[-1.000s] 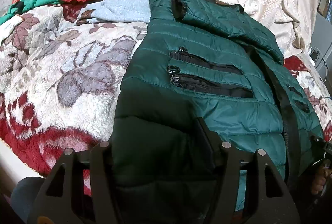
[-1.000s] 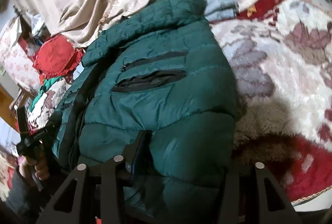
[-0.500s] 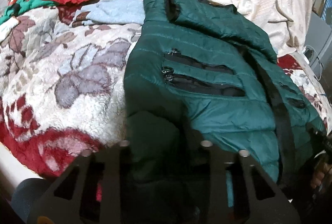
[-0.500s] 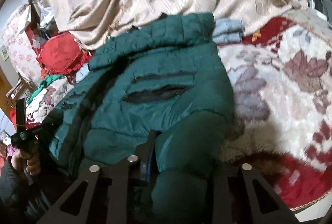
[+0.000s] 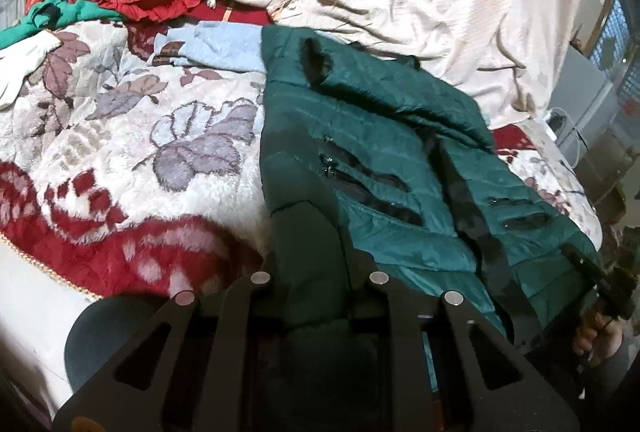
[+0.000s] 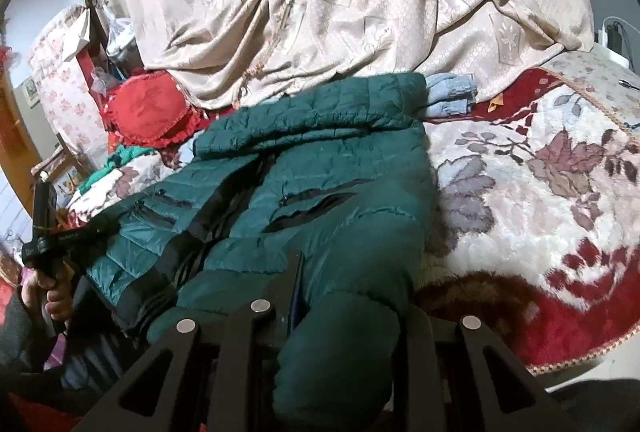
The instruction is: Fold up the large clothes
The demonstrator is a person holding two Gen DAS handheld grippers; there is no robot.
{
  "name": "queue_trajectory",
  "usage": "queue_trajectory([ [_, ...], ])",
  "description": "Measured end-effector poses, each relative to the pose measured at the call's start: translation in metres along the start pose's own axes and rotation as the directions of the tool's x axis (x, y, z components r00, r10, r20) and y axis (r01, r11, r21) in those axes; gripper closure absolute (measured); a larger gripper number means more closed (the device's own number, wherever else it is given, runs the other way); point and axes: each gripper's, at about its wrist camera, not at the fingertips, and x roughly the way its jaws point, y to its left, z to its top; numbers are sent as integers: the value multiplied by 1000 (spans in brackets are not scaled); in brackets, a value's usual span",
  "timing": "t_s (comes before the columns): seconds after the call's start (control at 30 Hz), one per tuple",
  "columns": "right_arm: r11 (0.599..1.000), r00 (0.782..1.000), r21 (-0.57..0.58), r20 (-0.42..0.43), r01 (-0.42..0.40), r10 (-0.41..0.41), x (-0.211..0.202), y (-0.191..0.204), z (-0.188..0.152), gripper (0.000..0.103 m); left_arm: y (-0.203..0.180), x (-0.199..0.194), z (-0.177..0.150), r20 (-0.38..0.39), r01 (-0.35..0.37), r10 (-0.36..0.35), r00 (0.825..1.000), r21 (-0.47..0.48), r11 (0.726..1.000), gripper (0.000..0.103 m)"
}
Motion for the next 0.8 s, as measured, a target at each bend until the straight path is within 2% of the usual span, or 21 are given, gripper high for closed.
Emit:
queue_trajectory([
  [0.4, 996, 1000, -82, 9, -26, 27, -60, 29, -7, 83, -6, -60, -22, 4, 9, -9, 1000, -7, 1000, 89],
  [0.63, 987, 999, -160, 40, -27, 34, -101, 52, -10, 83, -16, -107, -32, 56, 6, -8, 998, 41, 999, 88],
  [0.8, 983, 996, -177, 66, -42, 55, -116, 57, -10, 83, -14, -125, -32, 92, 29, -31, 995, 18, 999, 88],
])
